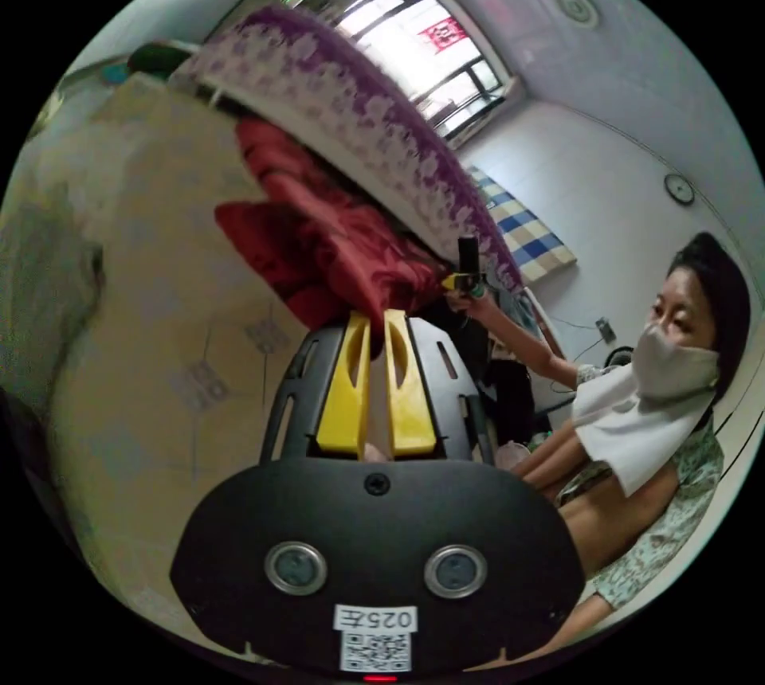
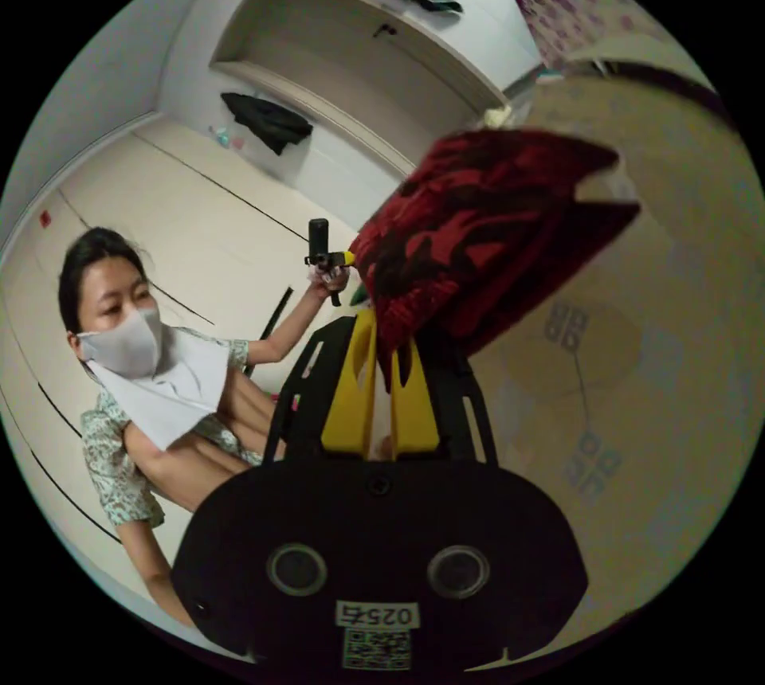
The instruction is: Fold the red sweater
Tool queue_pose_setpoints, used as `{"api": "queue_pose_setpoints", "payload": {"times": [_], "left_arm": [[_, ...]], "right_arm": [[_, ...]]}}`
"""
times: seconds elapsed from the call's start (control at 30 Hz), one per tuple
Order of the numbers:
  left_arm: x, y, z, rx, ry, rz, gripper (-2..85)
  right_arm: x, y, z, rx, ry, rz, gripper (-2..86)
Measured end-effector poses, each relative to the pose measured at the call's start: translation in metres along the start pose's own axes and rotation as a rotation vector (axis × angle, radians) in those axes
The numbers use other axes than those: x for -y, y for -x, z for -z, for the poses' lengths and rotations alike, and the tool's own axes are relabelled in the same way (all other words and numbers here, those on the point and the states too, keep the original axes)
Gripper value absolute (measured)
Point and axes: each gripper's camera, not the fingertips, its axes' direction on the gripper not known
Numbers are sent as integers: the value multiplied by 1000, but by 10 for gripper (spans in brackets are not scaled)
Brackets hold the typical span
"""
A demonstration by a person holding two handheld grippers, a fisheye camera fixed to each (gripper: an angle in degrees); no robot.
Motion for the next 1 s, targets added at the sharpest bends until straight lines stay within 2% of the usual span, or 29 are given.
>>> {"api": "queue_pose_setpoints", "payload": {"times": [0.13,0.2,0.23,0.27,0.4,0.53,0.63,0.73,0.83,1.0], "left_arm": [[-99,80,-78,-12,151,276,-14],[-133,93,-103,-8,210,312,-14],[-145,94,-101,-67,99,344,-14],[-151,90,-100,-51,52,353,-12],[-150,72,-106,19,-8,358,6],[-159,70,-112,-31,-192,592,68],[-160,64,-109,19,-253,633,76],[-142,70,-104,103,-219,616,74],[-103,91,-106,120,-162,585,75],[-3,119,-129,250,-21,429,77]], "right_arm": [[-90,-77,-74,-76,102,-288,-6],[-119,-90,-102,-136,185,-309,-6],[-133,-92,-104,-46,73,-331,-5],[-143,-92,-101,-3,-10,-363,-3],[-158,-83,-98,-21,-129,-366,14],[-186,-75,-90,31,-371,-443,83],[-200,-64,-85,-13,-511,-480,104],[-181,-68,-78,-128,-478,-467,113],[-136,-86,-69,-123,-445,-410,119],[-36,-107,-69,-363,-318,-263,140]]}}
